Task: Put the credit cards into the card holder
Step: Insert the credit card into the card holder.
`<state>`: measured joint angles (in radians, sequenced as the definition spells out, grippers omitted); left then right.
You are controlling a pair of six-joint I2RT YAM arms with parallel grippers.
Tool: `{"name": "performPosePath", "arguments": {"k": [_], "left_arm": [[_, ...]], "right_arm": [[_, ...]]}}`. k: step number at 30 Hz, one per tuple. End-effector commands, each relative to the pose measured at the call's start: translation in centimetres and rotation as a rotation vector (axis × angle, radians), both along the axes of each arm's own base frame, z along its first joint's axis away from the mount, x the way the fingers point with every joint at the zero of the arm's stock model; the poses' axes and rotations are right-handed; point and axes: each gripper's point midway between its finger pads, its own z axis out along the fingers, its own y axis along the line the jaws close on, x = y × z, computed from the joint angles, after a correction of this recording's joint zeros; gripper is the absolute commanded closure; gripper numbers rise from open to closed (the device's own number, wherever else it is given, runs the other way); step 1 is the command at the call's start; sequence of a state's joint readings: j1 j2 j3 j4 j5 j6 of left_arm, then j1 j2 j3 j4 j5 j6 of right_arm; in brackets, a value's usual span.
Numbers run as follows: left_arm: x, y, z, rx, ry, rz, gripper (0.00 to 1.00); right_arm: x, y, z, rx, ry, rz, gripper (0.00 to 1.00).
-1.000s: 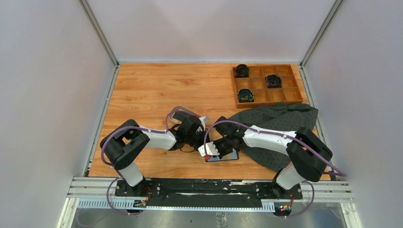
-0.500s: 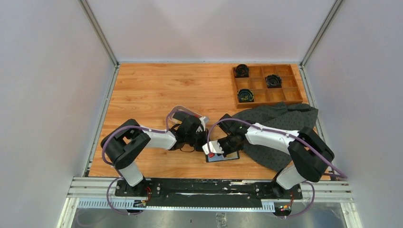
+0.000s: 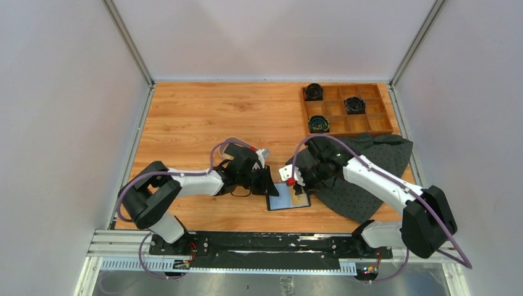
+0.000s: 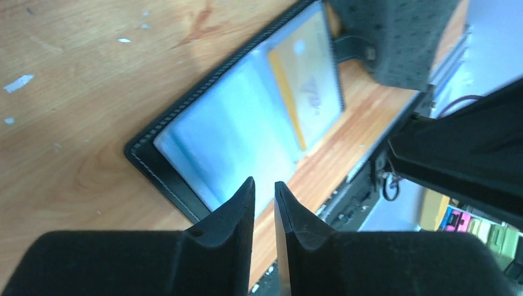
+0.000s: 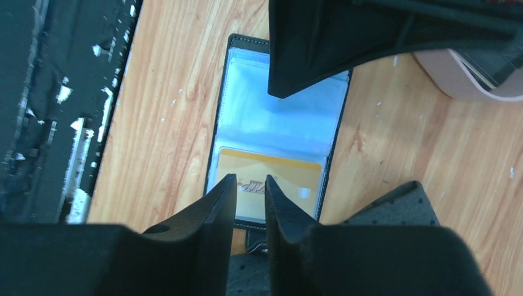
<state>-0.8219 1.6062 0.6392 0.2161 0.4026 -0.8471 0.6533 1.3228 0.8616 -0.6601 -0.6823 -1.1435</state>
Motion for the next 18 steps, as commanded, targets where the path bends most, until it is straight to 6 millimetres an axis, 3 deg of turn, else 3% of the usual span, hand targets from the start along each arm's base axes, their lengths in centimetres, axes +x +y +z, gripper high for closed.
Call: {"name": "performPosePath", "arguments": {"k": [1, 8, 13, 18], "left_arm": [[-0.3, 0.1, 3.4, -0.055, -0.075, -0.008, 0.78], [-0.2, 2.5, 7.9, -0.123, -0.304, 0.018, 0.76], [0.5, 5.7, 8.4, -0.105, -0.416, 0.154, 0.75], [1.1, 9.2, 8.0, -0.096, -0.493, 0.318, 0.61]], "right_arm": [[-2.0, -0.6, 3.2, 0.129, 0.115, -0.02, 0.7], [-1.4, -1.9, 4.7, 0.168, 0.155, -0.143, 0.62], [-0.7, -2.8, 5.0, 0.146, 0.196, -0.224, 0.62], [-0.7, -3.4, 4.4, 0.134, 0.201, -0.246, 0.61]]}}
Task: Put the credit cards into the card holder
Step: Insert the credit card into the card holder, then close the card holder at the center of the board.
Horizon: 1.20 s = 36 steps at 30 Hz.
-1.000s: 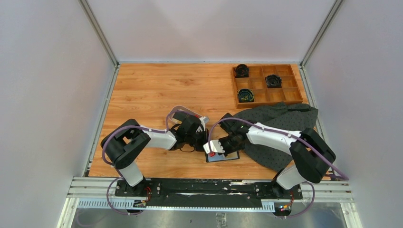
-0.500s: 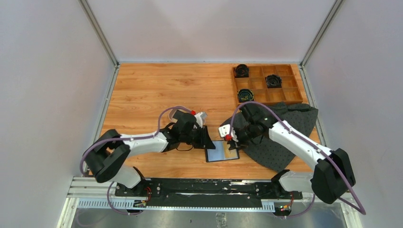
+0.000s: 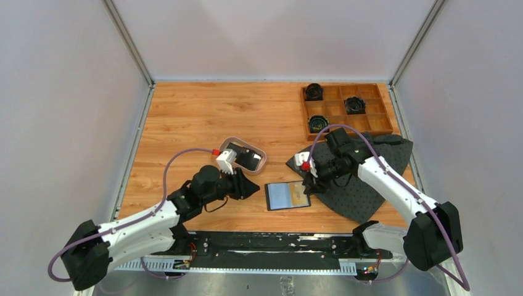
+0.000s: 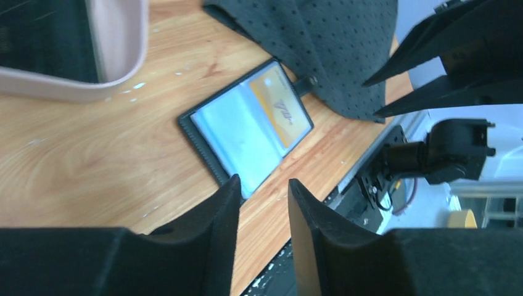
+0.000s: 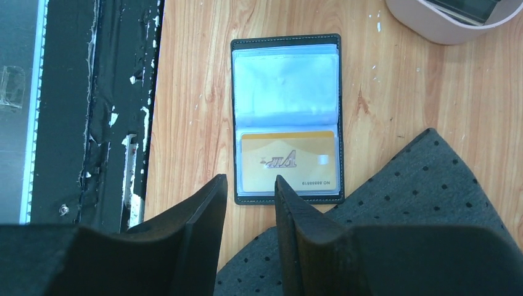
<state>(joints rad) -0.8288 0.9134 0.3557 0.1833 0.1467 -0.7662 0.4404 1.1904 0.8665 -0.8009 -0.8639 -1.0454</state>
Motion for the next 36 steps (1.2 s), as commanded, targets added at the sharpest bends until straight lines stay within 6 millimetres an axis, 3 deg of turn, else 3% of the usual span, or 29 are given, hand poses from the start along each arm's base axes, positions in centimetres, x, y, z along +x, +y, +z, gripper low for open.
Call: {"name": "performPosePath", "arguments": {"k": [1, 3, 6, 11, 22, 33, 36], "left_arm": [[1.4, 3.4, -0.9, 0.021, -0.075, 0.183, 0.59], [1.4, 4.3, -0.5, -0.013, -0.104, 0.219, 0.49], [1.2, 5.4, -0.1, -0.09, -0.114, 0.277, 0.23], [0.2, 5.9, 0.7, -0.193, -0.143, 0.268, 0.07], [-1.1, 3.7, -1.5, -0.187, -0.022, 0.16, 0.06], [-0.6, 1.5, -5.1, -0.062, 0.094, 0.11, 0.09], [-0.4, 0.8, -5.2, -0.053, 0.116, 0.091, 0.1]], "right_arm": [[-0.3, -0.5, 0.4, 0.001, 0.043, -0.027, 0.61], [-0.2, -0.6, 0.2, -0.009, 0.044, -0.029, 0.61], [0.1, -0.8, -0.2, -0.029, 0.047, -0.036, 0.61], [0.3, -1.0, -0.7, -0.045, 0.054, -0.047, 0.61], [0.8, -1.1, -2.0, -0.082, 0.099, -0.076, 0.61], [1.0, -1.3, -2.4, -0.098, 0.109, -0.089, 0.61], [1.0, -1.4, -2.4, -0.099, 0.109, -0.091, 0.61]]}}
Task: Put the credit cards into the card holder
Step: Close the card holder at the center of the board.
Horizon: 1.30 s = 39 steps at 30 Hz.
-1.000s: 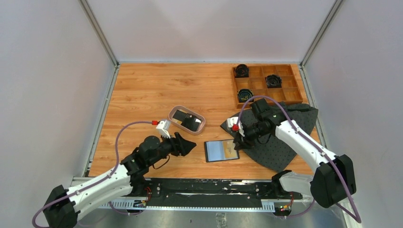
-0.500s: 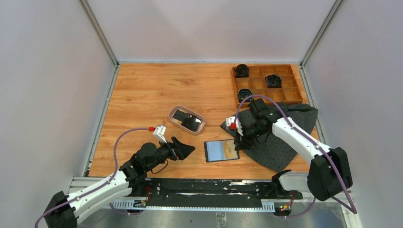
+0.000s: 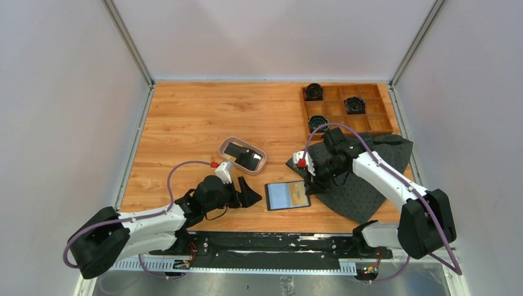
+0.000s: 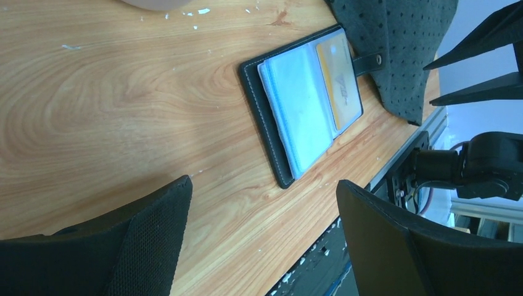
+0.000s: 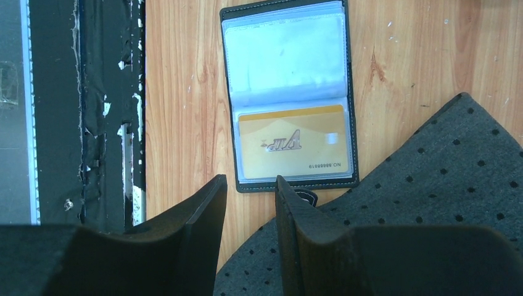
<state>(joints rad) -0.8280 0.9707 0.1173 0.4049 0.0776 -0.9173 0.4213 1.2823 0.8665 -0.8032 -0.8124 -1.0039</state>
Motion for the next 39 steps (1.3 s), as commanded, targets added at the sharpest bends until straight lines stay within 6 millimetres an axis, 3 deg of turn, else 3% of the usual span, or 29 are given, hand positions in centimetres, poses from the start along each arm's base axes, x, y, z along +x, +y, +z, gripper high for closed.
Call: {"name": "performPosePath", "arguments": {"k": [1, 14, 18, 25, 29, 35, 39], "left_arm": [[0.8, -1.8, 1.8, -0.045, -0.021, -0.032, 0.12], [2.0, -3.5, 0.0, -0.026, 0.092, 0.003, 0.27], [1.9, -3.9, -0.8, -0.009, 0.124, 0.002, 0.29], [1.6, -3.7, -1.2, 0.001, 0.124, -0.002, 0.29], [1.2, -3.9, -1.6, 0.008, 0.144, -0.015, 0.28], [1.1, -3.9, -1.8, 0.013, 0.148, -0.02, 0.28], [1.1, -4.0, -1.9, 0.014, 0.152, -0.024, 0.28]], "right_arm": [[0.4, -0.4, 0.0, -0.012, 0.013, -0.029, 0.61], [0.5, -0.5, -0.2, -0.02, 0.013, -0.035, 0.61], [2.6, -1.4, -1.4, -0.104, 0.012, -0.164, 0.63], [1.9, -1.0, -4.3, -0.185, 0.175, -0.185, 0.7], [2.7, -1.2, -4.4, -0.229, 0.185, -0.23, 0.72], [2.9, -1.4, -2.8, -0.192, 0.093, -0.221, 0.64], [3.0, -1.8, -3.9, -0.23, 0.098, -0.232, 0.56]]}}
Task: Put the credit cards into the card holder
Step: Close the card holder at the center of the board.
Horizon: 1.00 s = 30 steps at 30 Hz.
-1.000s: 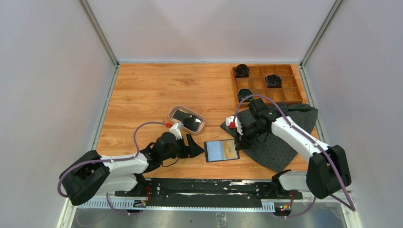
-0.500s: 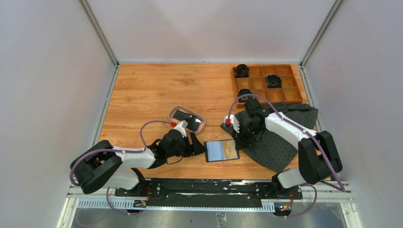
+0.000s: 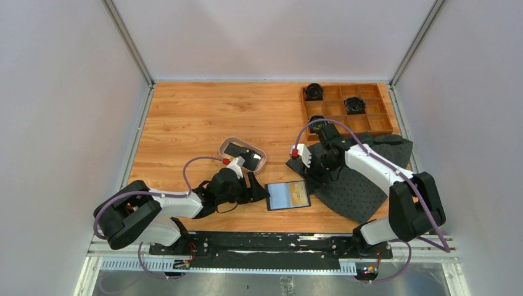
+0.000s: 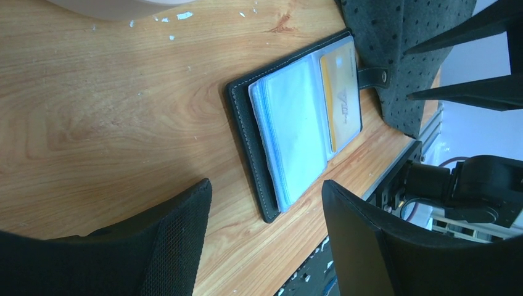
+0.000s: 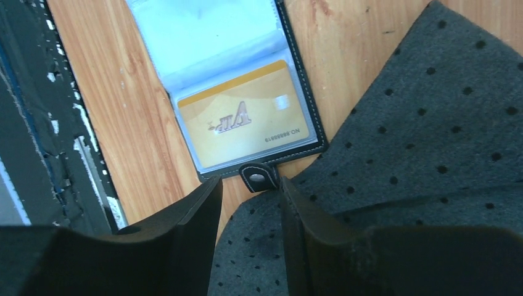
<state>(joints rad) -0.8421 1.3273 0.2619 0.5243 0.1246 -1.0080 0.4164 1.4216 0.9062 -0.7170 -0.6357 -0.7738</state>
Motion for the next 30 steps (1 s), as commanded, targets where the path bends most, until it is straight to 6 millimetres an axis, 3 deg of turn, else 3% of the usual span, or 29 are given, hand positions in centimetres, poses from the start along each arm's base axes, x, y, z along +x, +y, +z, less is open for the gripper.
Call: {"name": "performPosePath", "arguments": {"k": [1, 15, 18, 24, 30], "left_arm": [[-0.2, -0.4, -0.2, 0.006, 0.009, -0.014, 0.28], [-0.4, -0.4, -0.4, 0.01, 0.014, -0.014, 0.27], [-0.5, -0.3, -0.5, 0.012, 0.016, -0.014, 0.27], [-0.5, -0.2, -0.5, 0.013, 0.014, -0.01, 0.27], [-0.5, -0.2, -0.5, 0.013, 0.014, -0.01, 0.27]], "right_arm": [[-0.2, -0.6, -1.1, -0.06, 0.012, -0.008, 0.55], [-0.5, -0.6, -3.4, -0.19, -0.024, 0.062, 0.47], [-0.1, -0.6, -3.8, -0.225, -0.05, 0.064, 0.55], [-0.1, 0.0, -2.8, -0.195, -0.069, 0.084, 0.83], [-0.2, 0.6, -1.8, -0.156, -0.076, 0.093, 0.96]]}}
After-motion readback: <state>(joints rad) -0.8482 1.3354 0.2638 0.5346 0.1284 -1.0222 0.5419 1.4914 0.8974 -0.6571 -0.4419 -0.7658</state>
